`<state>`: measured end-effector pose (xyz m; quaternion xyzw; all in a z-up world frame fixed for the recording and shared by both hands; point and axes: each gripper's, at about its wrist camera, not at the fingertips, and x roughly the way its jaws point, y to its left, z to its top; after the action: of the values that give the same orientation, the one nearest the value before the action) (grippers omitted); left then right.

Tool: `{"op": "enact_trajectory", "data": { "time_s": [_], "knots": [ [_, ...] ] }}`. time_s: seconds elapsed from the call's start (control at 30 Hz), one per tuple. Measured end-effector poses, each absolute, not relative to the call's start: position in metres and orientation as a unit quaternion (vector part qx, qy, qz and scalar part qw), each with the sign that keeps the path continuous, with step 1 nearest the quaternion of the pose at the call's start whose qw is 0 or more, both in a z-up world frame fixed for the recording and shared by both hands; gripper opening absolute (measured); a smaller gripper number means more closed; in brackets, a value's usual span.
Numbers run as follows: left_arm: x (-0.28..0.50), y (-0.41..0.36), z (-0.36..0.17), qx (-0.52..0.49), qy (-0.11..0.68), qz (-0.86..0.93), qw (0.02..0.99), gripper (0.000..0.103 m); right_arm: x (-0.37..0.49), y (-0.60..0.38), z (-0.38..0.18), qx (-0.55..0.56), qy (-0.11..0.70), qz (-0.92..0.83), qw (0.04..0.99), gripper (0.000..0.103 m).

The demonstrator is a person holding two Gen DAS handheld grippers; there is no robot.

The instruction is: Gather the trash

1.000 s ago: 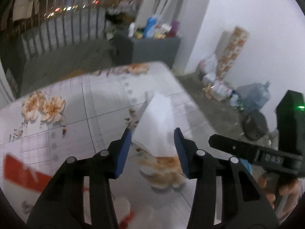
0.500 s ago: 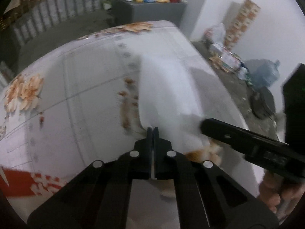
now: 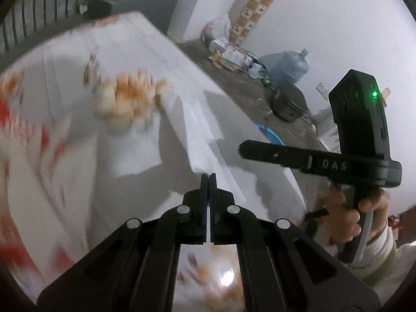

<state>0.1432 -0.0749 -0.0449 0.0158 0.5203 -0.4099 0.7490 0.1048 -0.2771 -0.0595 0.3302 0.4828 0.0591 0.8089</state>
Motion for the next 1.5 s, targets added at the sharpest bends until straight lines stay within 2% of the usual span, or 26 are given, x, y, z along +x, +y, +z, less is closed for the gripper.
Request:
{"op": "enact_trajectory", "data": {
  "time_s": [0.17,0.23,0.27,0.3,0.33,0.4,0.47,0.73,0.83,0.9,1.0,1.1,1.33,1.37,1.43,1.5],
  "knots": [
    [0.104,-0.040,-0.064,-0.001,0.522,-0.390,0.759,0.000,0.070,-0.259,-0.066,0.305,0.500,0.035,0.810,0.010],
    [0.101,-0.029,-0.062,-0.014,0.512,-0.381,0.770,0.011,0.069,-0.254,-0.065,0.297,0.501,0.029,0.813,0.011],
    [0.100,-0.023,-0.059,-0.018,0.504,-0.375,0.778,0.016,0.072,-0.250,-0.062,0.291,0.498,0.027,0.816,0.016],
    [0.100,-0.019,-0.056,-0.020,0.496,-0.369,0.786,0.025,0.073,-0.246,-0.060,0.289,0.495,0.027,0.819,0.027],
    [0.100,-0.017,-0.054,-0.022,0.490,-0.367,0.791,0.028,0.077,-0.241,-0.058,0.286,0.493,0.026,0.821,0.032],
    [0.100,-0.011,-0.050,-0.020,0.478,-0.361,0.800,0.028,0.085,-0.231,-0.052,0.266,0.487,0.019,0.832,0.047],
    [0.104,-0.005,-0.043,-0.017,0.467,-0.355,0.810,0.028,0.092,-0.221,-0.050,0.244,0.487,0.010,0.839,0.052],
    [0.097,0.030,-0.009,0.022,0.375,-0.318,0.871,0.028,0.109,-0.180,-0.061,0.140,0.502,-0.013,0.853,0.053],
    [0.097,0.039,-0.005,0.039,0.347,-0.302,0.887,0.028,0.108,-0.170,-0.061,0.096,0.501,-0.029,0.860,0.049],
    [0.098,0.042,-0.007,0.050,0.339,-0.293,0.893,0.028,0.106,-0.169,-0.061,0.080,0.501,-0.039,0.861,0.039],
    [0.106,0.042,-0.017,0.069,0.342,-0.271,0.897,0.035,0.104,-0.172,-0.061,0.074,0.498,-0.045,0.863,0.031],
    [0.113,0.043,-0.026,0.077,0.355,-0.251,0.897,0.037,0.102,-0.173,-0.061,0.069,0.496,-0.051,0.864,0.024],
    [0.122,0.030,-0.047,0.120,0.354,-0.216,0.902,0.037,0.100,-0.173,-0.061,0.065,0.491,-0.058,0.867,0.019],
    [0.122,0.030,-0.047,0.121,0.352,-0.214,0.903,0.035,0.100,-0.175,-0.061,0.069,0.490,-0.060,0.867,0.016],
    [0.124,0.029,-0.050,0.126,0.353,-0.218,0.901,0.023,0.099,-0.178,-0.062,0.080,0.488,-0.061,0.867,0.012],
    [0.126,0.028,-0.052,0.126,0.355,-0.218,0.900,0.015,0.098,-0.184,-0.062,0.097,0.486,-0.059,0.867,0.008]
  ]
}}
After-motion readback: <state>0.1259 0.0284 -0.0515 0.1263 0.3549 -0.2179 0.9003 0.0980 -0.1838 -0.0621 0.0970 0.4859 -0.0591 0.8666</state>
